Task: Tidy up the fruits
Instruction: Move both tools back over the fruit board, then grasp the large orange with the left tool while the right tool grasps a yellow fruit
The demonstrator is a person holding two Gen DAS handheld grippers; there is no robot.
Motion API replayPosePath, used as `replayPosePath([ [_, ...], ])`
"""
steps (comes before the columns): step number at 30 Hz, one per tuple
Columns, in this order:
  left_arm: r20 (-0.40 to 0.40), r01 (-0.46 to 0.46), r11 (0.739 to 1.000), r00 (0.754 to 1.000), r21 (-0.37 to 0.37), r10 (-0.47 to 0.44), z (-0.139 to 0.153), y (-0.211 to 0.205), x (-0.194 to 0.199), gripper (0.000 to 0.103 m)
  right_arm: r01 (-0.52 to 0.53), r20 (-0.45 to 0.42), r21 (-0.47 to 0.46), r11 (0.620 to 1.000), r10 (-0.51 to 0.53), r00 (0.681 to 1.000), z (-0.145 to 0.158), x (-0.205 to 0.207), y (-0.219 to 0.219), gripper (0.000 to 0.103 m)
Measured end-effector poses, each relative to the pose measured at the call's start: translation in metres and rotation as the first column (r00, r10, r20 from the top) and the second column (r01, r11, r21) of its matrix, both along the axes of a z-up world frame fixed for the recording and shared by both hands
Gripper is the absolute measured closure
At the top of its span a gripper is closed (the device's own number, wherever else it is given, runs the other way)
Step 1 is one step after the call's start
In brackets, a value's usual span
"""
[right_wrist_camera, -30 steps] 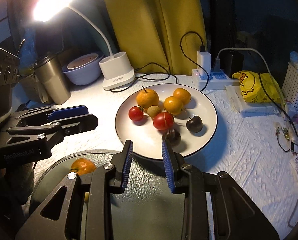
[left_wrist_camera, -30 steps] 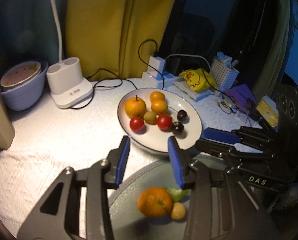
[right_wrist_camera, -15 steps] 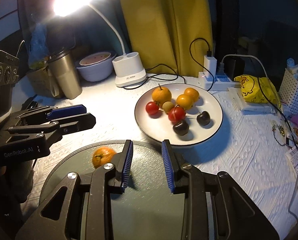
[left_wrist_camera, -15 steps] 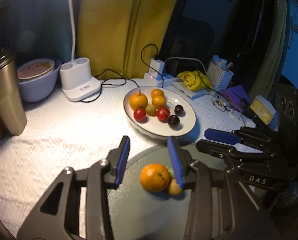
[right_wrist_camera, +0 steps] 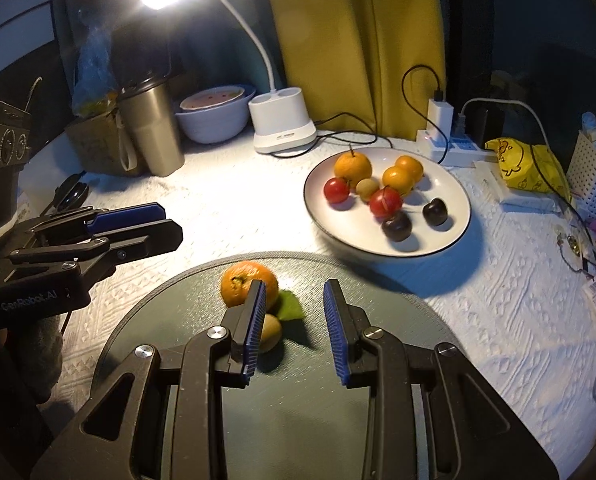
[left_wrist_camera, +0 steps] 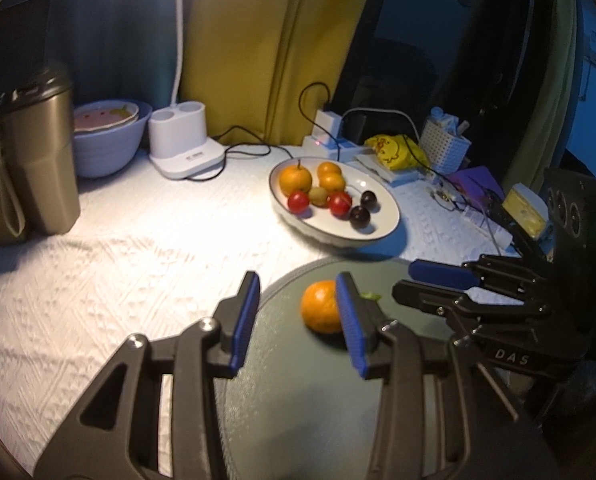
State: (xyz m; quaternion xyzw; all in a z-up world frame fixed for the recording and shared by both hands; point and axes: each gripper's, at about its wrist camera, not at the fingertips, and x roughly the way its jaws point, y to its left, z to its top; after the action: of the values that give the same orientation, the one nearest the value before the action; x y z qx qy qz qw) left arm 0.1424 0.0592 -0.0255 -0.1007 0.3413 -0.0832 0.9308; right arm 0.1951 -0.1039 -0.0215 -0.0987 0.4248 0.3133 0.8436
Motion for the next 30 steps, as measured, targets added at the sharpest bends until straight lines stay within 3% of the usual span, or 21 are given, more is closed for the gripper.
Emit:
replayPosePath([
  [19, -0.049, -0.049, 0.999, 0.998, -0.016, 0.048, -0.028, 0.016, -0.021, 0.062, -0.035, -0.086, -0.027, 0.999, 0.032, 0.996, -0.039, -0.013, 0.019, 0.072],
  [30, -0.062, -0.036, 0.999, 0.997, -0.005, 0.036, -0.031, 0.010, -0.011, 0.062, -0.077, -0.080, -0.054, 0.996, 0.073, 0.994, -0.043, -0.016, 0.024, 0.075],
])
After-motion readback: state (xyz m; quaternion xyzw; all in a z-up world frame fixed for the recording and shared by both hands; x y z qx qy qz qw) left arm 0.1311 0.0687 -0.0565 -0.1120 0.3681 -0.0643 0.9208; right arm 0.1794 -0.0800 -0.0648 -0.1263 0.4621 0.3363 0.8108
